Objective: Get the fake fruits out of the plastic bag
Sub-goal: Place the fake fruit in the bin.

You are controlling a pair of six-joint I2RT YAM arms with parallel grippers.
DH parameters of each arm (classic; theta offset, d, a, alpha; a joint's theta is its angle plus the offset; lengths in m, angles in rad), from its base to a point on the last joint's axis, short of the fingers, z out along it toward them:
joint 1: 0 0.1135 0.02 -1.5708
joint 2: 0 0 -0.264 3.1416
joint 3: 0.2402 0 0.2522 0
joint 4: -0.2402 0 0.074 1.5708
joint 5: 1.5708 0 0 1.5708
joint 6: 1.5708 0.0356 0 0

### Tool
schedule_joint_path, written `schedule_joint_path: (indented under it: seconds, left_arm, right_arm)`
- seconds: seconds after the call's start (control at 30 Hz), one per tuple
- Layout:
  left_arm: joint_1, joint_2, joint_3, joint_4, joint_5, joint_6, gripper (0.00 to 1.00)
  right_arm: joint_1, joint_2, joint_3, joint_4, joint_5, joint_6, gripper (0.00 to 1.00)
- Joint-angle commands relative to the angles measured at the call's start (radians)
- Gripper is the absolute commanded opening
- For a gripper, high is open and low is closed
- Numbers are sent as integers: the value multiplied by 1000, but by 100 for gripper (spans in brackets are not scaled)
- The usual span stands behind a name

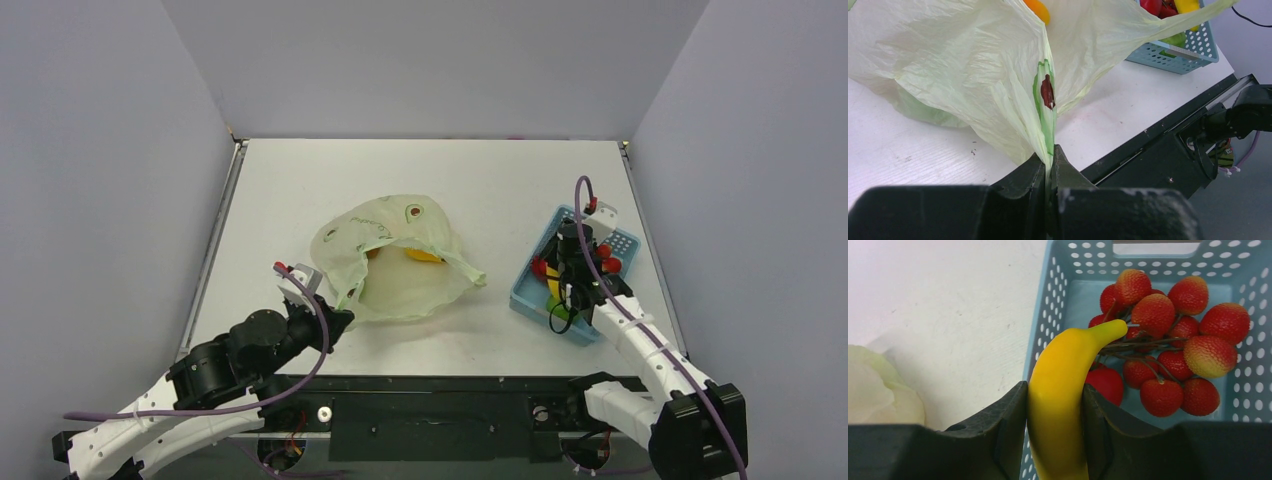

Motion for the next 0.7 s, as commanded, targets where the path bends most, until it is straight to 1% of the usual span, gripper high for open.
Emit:
schedule_joint_path:
  seconds: [0.0, 0.07, 0.1, 0.13, 0.2, 0.33, 0.53, 0.67]
  left_arm:
    - [-9, -9, 5, 48, 1, 0, 0]
    - [-10, -6, 7, 48, 2, 0, 0]
    - [-10, -4, 7, 48, 2, 0, 0]
    - [-10, -4, 8, 47, 3, 0, 0]
    - [-10, -3, 7, 48, 4, 0, 0]
    - [-12, -9, 8, 47, -2, -2, 0]
    - [-14, -12, 7, 46, -5, -4, 0]
    - [-16, -10, 8, 47, -3, -3, 0]
  right_arm:
    - [-51, 3, 0, 41, 22, 53, 0]
    - [-57, 35, 25, 29, 61, 72, 1]
    - [-59, 52, 56, 21, 68, 76, 6]
    - [-65, 93, 73, -2, 75, 78, 7]
    - [-78, 159, 159, -48, 72, 84, 10]
    - [-106, 257, 255, -109, 55, 102, 16]
    - [-122, 321, 311, -126, 68, 132, 31]
    - [-132, 365, 339, -122, 124, 113, 34]
